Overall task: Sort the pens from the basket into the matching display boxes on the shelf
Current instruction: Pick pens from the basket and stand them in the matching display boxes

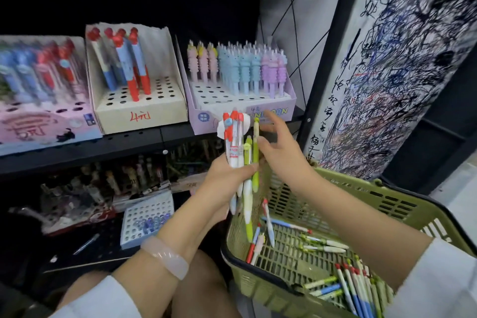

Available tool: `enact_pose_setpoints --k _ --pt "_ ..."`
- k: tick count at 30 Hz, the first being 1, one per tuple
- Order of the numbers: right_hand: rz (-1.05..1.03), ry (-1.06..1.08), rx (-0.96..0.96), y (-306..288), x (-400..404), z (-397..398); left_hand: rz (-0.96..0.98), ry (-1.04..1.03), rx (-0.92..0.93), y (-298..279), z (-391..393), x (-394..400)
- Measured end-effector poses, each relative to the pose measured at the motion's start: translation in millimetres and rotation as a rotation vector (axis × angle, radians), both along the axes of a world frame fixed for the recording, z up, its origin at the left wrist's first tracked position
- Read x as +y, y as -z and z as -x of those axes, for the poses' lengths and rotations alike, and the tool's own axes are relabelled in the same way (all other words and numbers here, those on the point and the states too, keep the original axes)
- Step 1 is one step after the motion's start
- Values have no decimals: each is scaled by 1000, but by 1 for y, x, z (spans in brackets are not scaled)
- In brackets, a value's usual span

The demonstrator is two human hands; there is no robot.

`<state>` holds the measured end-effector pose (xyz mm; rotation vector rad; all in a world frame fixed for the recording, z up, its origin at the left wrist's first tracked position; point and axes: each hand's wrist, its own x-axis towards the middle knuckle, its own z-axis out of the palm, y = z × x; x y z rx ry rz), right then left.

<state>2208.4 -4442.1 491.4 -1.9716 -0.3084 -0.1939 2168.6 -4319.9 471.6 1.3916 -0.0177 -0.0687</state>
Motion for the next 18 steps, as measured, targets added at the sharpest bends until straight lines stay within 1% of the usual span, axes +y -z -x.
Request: enact_pose_setpoints --k 4,6,10,14,18 --pt "-212 -1 167 -12 20 -1 1 5 -48 -12 9 26" --pt "-273 -35 212 -20 33 1 -3 17 -64 -17 13 41" --pt "-355 -113 218 -35 59 6 15 5 -76 -21 22 68" --pt "-396 -184 232 -43 79 12 47 -79 -39 -16 29 93" --pt "-400 -235 191 -46 96 16 8 -93 -47 -9 34 110"
